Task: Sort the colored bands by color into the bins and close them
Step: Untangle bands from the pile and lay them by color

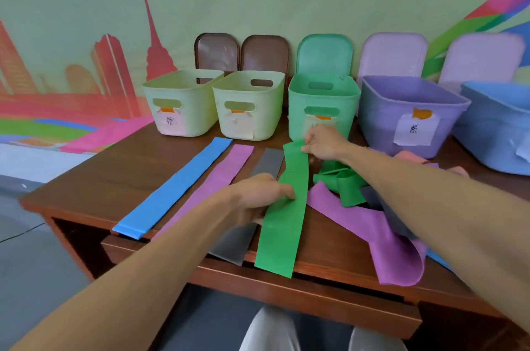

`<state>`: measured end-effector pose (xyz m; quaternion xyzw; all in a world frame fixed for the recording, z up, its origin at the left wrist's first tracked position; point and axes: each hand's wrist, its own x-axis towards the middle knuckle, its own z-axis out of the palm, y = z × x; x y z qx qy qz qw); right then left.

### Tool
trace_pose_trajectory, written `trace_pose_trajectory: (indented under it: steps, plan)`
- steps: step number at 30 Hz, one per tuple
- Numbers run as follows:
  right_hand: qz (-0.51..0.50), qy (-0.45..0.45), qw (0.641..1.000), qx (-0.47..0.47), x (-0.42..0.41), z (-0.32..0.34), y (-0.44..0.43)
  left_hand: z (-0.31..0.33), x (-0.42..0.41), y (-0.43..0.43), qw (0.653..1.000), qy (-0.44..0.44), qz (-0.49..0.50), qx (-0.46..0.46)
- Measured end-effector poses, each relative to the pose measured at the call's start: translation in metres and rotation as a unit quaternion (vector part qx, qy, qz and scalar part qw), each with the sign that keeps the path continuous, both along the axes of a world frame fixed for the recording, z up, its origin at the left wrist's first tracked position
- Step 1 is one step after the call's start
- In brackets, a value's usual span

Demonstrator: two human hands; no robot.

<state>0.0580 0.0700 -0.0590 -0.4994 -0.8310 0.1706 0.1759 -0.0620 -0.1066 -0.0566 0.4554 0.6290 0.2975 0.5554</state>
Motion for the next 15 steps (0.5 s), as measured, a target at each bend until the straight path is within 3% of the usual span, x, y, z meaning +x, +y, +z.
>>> trace_pose_trajectory:
  steps: [6,15]
  plan:
    - [0.009,-0.060,0.998,0.034,0.001,-0.014,0.007,-0.003,-0.007,-0.002,0.998,0.045,-0.032,-0.041]
    - [0.019,-0.146,0.985,0.087,0.014,-0.012,-0.001,-0.008,-0.005,-0.014,0.995,0.079,-0.048,-0.034]
